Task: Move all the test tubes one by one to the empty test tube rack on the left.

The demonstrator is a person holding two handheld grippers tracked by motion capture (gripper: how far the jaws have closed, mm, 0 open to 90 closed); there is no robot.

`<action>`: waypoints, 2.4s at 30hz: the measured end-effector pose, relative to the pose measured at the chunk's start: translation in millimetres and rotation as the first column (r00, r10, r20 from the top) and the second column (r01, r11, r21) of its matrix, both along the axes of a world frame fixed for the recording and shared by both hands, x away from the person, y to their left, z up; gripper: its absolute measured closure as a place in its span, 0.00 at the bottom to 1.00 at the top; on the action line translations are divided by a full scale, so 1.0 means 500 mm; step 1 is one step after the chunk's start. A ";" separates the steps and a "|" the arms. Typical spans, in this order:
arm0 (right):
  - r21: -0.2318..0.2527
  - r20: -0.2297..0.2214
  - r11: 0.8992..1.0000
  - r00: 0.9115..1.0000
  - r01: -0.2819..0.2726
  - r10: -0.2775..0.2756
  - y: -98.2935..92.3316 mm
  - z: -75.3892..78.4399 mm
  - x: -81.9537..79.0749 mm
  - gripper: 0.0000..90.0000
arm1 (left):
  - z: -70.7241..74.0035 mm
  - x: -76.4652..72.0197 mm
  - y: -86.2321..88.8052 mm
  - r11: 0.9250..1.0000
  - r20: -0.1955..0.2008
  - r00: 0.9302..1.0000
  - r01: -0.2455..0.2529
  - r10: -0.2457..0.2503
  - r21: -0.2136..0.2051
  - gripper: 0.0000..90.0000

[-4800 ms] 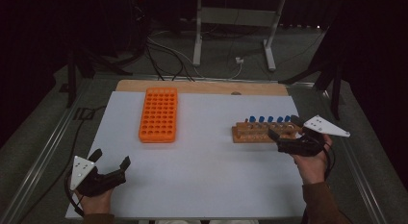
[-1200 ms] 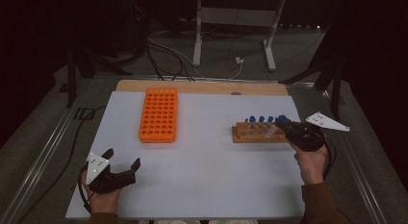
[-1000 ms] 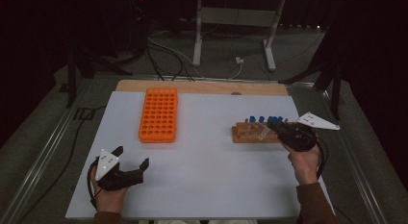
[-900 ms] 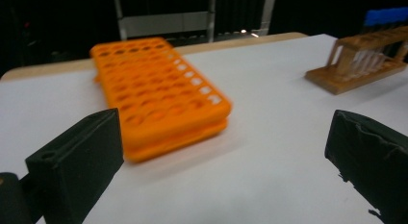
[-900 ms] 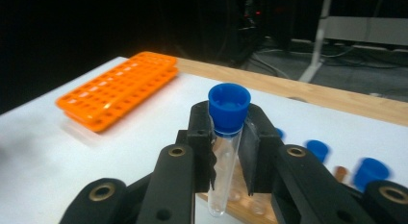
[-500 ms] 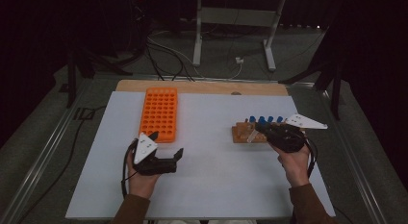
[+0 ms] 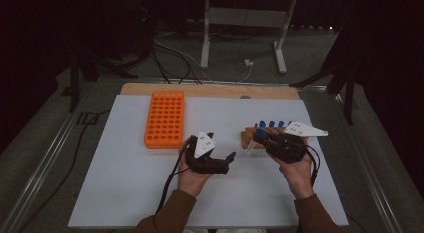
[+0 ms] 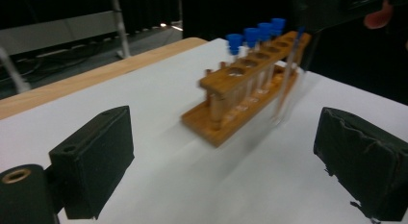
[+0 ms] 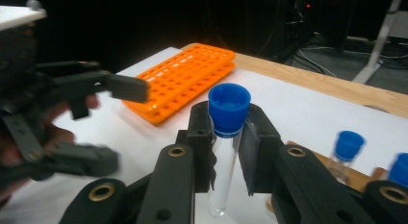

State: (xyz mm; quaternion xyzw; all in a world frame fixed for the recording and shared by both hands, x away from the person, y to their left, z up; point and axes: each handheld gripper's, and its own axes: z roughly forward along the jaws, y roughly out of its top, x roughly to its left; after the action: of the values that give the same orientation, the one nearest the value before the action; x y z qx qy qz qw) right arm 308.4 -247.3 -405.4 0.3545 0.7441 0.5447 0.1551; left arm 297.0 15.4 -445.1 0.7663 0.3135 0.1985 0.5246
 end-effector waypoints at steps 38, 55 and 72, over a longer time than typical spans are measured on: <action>0.066 -0.042 0.998 0.999 -0.022 0.025 0.014 -0.004 -0.002 0.43 | -0.005 0.016 -0.055 0.995 0.015 0.996 0.093 -0.093 -0.025 0.87; 0.019 0.035 0.999 0.998 0.043 -0.044 -0.026 -0.001 -0.001 0.00 | 0.015 0.039 0.022 0.998 0.049 0.999 -0.004 0.006 -0.058 0.86; 0.017 0.079 0.995 0.992 0.102 -0.103 -0.072 0.003 -0.012 0.00 | 0.019 0.065 0.097 0.993 0.079 0.991 -0.100 0.105 -0.062 0.86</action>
State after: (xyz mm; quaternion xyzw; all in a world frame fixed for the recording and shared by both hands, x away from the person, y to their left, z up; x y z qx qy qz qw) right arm 302.3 -283.5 -403.8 0.3713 0.7145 0.5546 0.2100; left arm 329.7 64.1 -435.6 0.7247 0.3361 0.2475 0.5483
